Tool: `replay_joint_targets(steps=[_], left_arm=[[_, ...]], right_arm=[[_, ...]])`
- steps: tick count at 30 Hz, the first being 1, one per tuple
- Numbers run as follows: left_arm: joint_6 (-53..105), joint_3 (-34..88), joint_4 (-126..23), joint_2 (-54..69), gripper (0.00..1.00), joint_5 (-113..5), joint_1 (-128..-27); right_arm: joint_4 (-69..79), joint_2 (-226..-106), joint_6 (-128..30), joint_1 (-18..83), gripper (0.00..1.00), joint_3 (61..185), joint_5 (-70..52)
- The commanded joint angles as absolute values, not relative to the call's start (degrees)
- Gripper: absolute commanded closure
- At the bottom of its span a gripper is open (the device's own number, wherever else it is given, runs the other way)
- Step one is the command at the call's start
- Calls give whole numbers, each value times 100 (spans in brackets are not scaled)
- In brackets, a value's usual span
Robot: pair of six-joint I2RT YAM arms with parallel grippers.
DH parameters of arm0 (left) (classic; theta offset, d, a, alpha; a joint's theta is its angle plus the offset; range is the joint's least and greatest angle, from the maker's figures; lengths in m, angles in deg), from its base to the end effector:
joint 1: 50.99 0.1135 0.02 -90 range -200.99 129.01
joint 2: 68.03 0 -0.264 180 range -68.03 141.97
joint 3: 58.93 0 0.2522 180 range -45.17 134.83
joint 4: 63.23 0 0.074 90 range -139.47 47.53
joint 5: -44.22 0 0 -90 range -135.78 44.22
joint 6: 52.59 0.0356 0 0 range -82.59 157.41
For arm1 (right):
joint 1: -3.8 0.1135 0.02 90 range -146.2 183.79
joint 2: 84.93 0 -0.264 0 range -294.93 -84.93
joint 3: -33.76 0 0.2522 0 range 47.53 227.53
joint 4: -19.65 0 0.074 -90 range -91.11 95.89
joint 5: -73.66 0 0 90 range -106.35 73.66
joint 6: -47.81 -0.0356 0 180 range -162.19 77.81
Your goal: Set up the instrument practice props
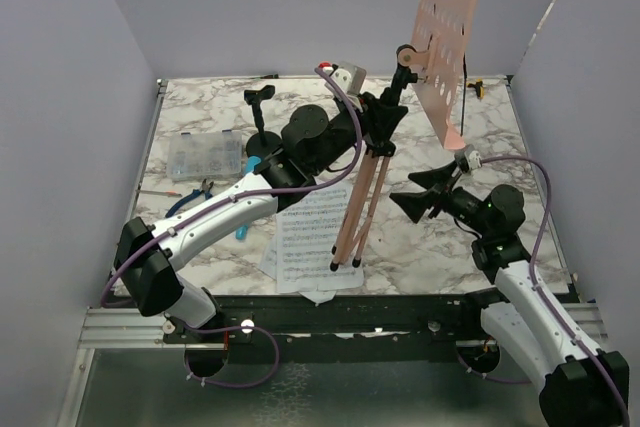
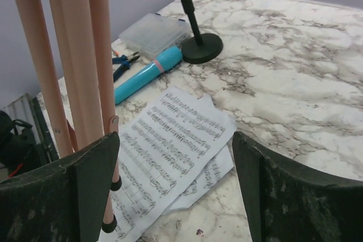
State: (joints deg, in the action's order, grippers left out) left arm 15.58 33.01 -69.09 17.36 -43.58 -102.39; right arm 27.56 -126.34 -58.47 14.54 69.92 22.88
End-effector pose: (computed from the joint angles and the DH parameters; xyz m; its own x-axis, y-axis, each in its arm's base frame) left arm 0.2234 -0.2776 0.4290 -0.1572 -0.3986 -0.9035 0.7531 0.5435 -0.3708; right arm 0.1674 0.0547 0.2698 -0.1707 0.1887 -0.9671 -0.7470 0.6152 0.2519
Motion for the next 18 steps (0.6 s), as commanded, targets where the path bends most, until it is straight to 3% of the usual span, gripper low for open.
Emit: replay_joint_targets(steps=[1,6,12,18], left_arm=[[1392,3427,-8507,1209,100,-4238,-10246],[1311,3288,-8507,1187,100,-4188,-10245],[1203,3200,-8555,1226,100,-4168,-10246],[1118,3118,-8603,1237,100,-4142,-10248]], right_arm=[[4200,-12841,-6694,1423,16,6648,3139],[5609,-13181,-7527,1428,17,6353,3596],[6806,-13925,-8367,1532,25,6380,3766],[7573,-14642,-8799,2387,26,6540,3326]])
